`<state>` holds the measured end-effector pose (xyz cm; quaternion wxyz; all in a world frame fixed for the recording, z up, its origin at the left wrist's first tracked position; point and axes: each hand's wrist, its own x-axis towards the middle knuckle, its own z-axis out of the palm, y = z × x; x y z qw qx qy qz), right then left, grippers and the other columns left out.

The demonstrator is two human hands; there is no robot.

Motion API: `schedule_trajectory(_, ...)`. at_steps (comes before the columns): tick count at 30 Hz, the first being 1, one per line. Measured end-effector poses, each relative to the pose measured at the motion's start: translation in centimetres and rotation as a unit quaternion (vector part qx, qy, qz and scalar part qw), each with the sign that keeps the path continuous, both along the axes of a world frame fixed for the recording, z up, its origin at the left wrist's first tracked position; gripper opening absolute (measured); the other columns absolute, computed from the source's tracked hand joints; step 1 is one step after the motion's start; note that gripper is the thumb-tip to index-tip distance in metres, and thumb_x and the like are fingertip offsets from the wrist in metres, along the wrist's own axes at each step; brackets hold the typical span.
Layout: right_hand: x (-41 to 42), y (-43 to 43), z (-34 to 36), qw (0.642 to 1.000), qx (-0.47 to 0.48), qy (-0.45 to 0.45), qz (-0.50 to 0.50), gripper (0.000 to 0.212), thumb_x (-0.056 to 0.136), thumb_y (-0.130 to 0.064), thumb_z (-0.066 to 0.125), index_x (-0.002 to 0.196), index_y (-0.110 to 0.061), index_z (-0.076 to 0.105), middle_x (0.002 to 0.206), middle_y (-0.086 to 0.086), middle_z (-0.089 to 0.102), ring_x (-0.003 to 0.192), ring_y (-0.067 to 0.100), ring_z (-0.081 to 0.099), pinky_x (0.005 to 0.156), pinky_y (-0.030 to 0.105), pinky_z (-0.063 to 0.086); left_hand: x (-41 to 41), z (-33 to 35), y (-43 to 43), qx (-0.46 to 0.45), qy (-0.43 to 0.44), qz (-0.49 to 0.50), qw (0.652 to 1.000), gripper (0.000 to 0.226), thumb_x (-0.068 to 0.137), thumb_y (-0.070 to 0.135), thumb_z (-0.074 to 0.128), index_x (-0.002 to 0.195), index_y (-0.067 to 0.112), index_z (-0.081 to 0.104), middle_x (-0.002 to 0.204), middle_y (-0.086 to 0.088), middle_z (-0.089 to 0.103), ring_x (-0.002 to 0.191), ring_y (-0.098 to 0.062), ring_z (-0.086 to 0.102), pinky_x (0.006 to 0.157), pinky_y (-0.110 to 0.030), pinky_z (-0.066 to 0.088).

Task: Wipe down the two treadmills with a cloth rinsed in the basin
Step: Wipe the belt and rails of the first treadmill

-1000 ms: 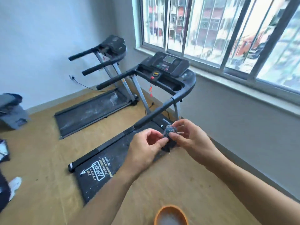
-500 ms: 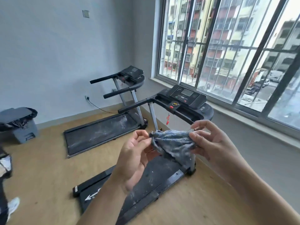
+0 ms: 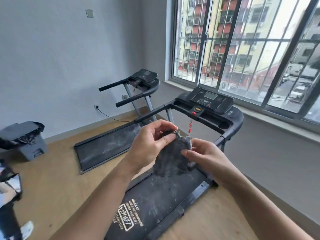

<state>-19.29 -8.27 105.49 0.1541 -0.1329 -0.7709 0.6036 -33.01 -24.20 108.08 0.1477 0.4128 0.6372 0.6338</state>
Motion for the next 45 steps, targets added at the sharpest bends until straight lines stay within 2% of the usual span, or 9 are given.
schedule_trajectory(5, -7.6, 3.6, -1.2, 0.986, -0.128, 0.099, 0.039, 0.022, 0.095, -0.013, 0.076, 0.095, -0.013, 0.054, 0.093, 0.012, 0.070, 0.085, 0.028, 0.064, 0.073, 0.036, 0.055, -7.5, -0.1, 4.2, -0.015, 0.053, -0.004, 0.998, 0.027, 0.096, 0.008, 0.075, 0.115, 0.027, 0.074, 0.105, -0.007, 0.073, 0.093, -0.025, 0.073, 0.084, -0.030, 0.061)
schedule_trajectory(8, -12.6, 5.7, -0.7, 0.984, -0.133, 0.105, 0.060, 0.035, 0.091, -0.023, 0.076, 0.122, -0.024, 0.062, 0.106, 0.019, 0.077, 0.094, 0.034, 0.075, 0.084, 0.043, 0.062, -12.5, -0.4, 7.2, -0.028, 0.047, -0.008, 0.998, 0.036, 0.089, 0.009, 0.082, 0.120, 0.027, 0.073, 0.099, -0.001, 0.077, 0.093, -0.023, 0.077, 0.089, -0.037, 0.063)
schedule_trajectory(13, -21.7, 10.7, -1.8, 0.997, 0.006, 0.078, -0.026, 0.019, 0.096, -0.020, 0.074, 0.108, -0.035, 0.073, 0.096, 0.003, 0.079, 0.092, 0.023, 0.077, 0.083, 0.043, 0.065, -21.3, -2.1, 11.6, -0.068, 0.068, 0.055, 0.994, 0.018, 0.089, 0.013, 0.083, 0.105, 0.020, 0.079, 0.099, 0.006, 0.082, 0.097, -0.012, 0.078, 0.093, -0.034, 0.061)
schedule_trajectory(18, -27.8, 14.4, -4.2, 0.970, 0.166, 0.057, -0.165, 0.019, 0.094, -0.031, 0.077, 0.101, -0.035, 0.059, 0.094, -0.009, 0.068, 0.086, 0.006, 0.065, 0.071, 0.017, 0.052, -27.7, -4.1, 15.1, -0.080, 0.072, 0.141, 0.984, 0.011, 0.092, 0.019, 0.082, 0.097, 0.023, 0.073, 0.092, 0.010, 0.079, 0.090, -0.006, 0.075, 0.084, -0.030, 0.060)
schedule_trajectory(22, -32.4, 15.2, -6.1, 0.991, 0.059, 0.043, -0.112, 0.019, 0.098, -0.046, 0.063, 0.104, -0.029, 0.069, 0.091, -0.007, 0.073, 0.082, 0.007, 0.069, 0.072, 0.024, 0.058, -31.3, -5.6, 18.8, -0.118, 0.024, 0.136, 0.983, 0.002, 0.102, 0.025, 0.069, 0.100, 0.026, 0.070, 0.091, 0.008, 0.079, 0.087, -0.006, 0.075, 0.084, -0.036, 0.062)
schedule_trajectory(26, -37.6, 17.7, -7.9, 0.987, -0.017, 0.014, -0.157, 0.029, 0.094, -0.052, 0.066, 0.109, -0.027, 0.070, 0.101, -0.008, 0.077, 0.093, 0.010, 0.074, 0.079, 0.040, 0.065, -36.5, -7.9, 22.1, -0.184, -0.039, -0.018, 0.982, 0.038, 0.099, 0.002, 0.046, 0.119, 0.030, 0.063, 0.113, 0.005, 0.079, 0.105, -0.026, 0.075, 0.100, -0.055, 0.058)
schedule_trajectory(31, -45.7, 22.7, -9.1, 0.969, 0.074, -0.046, -0.231, 0.015, 0.101, -0.041, 0.067, 0.099, -0.027, 0.074, 0.088, -0.010, 0.079, 0.082, 0.012, 0.077, 0.080, 0.046, 0.064, -46.4, -10.4, 27.2, -0.202, 0.027, -0.109, 0.973, 0.054, 0.096, 0.010, 0.073, 0.140, 0.036, 0.057, 0.125, 0.025, 0.073, 0.118, 0.007, 0.066, 0.108, -0.030, 0.053)
schedule_trajectory(36, -51.8, 24.3, -8.3, 0.951, -0.071, -0.040, -0.298, 0.015, 0.106, -0.014, 0.059, 0.105, -0.008, 0.073, 0.097, 0.008, 0.080, 0.093, 0.029, 0.078, 0.084, 0.047, 0.064, -53.9, -10.7, 31.2, -0.162, 0.063, -0.121, 0.977, 0.038, 0.084, 0.022, 0.089, 0.120, 0.027, 0.078, 0.111, 0.019, 0.078, 0.106, 0.005, 0.070, 0.090, -0.013, 0.051)
schedule_trajectory(45, -53.8, 28.6, -6.2, 0.898, -0.184, 0.002, -0.401, 0.020, 0.105, -0.014, 0.060, 0.086, -0.012, 0.068, 0.091, 0.009, 0.077, 0.085, 0.022, 0.073, 0.072, 0.032, 0.061, -60.6, -10.7, 39.5, -0.152, -0.058, -0.174, 0.971, 0.009, 0.105, 0.021, 0.064, 0.102, 0.022, 0.073, 0.095, 0.008, 0.076, 0.094, -0.012, 0.072, 0.092, -0.047, 0.059)
